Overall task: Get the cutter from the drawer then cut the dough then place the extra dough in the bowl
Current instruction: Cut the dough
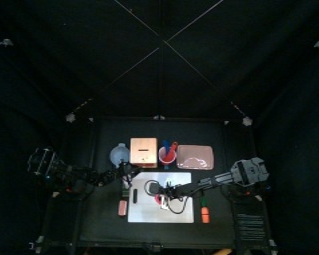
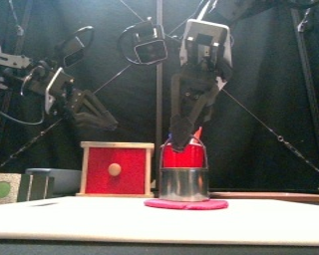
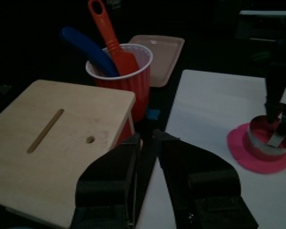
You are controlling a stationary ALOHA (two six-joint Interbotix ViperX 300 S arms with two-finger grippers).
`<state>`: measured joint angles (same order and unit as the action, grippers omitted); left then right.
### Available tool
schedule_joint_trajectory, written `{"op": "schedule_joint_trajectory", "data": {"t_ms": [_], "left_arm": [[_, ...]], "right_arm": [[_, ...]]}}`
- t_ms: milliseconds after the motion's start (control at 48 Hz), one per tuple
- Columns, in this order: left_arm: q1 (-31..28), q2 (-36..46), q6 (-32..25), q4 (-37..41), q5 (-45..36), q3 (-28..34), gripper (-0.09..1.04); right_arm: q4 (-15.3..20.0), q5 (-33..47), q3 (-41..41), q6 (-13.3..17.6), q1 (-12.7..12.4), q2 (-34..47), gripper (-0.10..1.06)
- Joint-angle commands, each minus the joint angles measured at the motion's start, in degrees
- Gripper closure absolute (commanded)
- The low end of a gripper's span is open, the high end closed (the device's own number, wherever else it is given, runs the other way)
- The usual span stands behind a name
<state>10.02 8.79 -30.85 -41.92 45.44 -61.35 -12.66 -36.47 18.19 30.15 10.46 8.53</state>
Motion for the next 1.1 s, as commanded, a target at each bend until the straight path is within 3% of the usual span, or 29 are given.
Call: {"op": "schedule_joint_trajectory", "data": {"t_ms": [21, 188, 354, 438, 542, 604, 667, 750, 917, 1104], "left_arm": [[0.18, 0.0, 0.0, 1.67, 0.09, 2.2, 0.31], [0.7, -0.97, -0.26, 4.22, 0.09, 2.99, 0.31], [1.76, -2.29, 0.44, 9.58, 0.09, 4.31, 0.3], [2.81, -2.46, 0.7, 10.63, 0.09, 5.36, 0.26], [4.39, -2.55, 2.11, 10.63, 0.09, 6.59, 0.2], [5.01, -2.99, 3.78, 10.63, 0.35, 6.94, 0.17], [5.63, -3.34, 5.36, 10.9, 1.05, 7.29, 0.15], [6.68, -4.83, 6.77, 12.74, 2.2, 8.44, 0.14], [7.12, -8.17, 8.26, 14.77, 2.72, 10.55, 0.14], [7.38, -13.01, 9.67, 14.15, 3.87, 12.13, 0.16]], "right_arm": [[-0.44, 0.18, -0.09, 0.09, -0.09, -3.16, 0.09], [-1.67, 0.7, 1.93, 0.0, 0.26, -5.71, 0.07], [-4.57, 6.06, 6.68, 0.62, 0.79, -11.6, 0.07], [-7.03, 12.3, 11.07, 0.35, 1.23, -15.56, 0.07], [-14.33, 25.75, 19.34, 0.7, 1.23, -20.48, 0.07], [-16.52, 32.43, 22.76, 1.14, 0.97, -22.24, 0.07], [-16.17, 39.81, 26.02, 1.14, -0.26, -23.47, 0.07], [-15.29, 48.25, 29.71, 0.09, -3.69, -24.26, 0.07], [-15.21, 58.62, 36.47, 0.88, -10.63, -24.17, 0.07], [-10.2, 63.9, 39.29, -1.05, -11.69, -22.68, 0.07]]}}
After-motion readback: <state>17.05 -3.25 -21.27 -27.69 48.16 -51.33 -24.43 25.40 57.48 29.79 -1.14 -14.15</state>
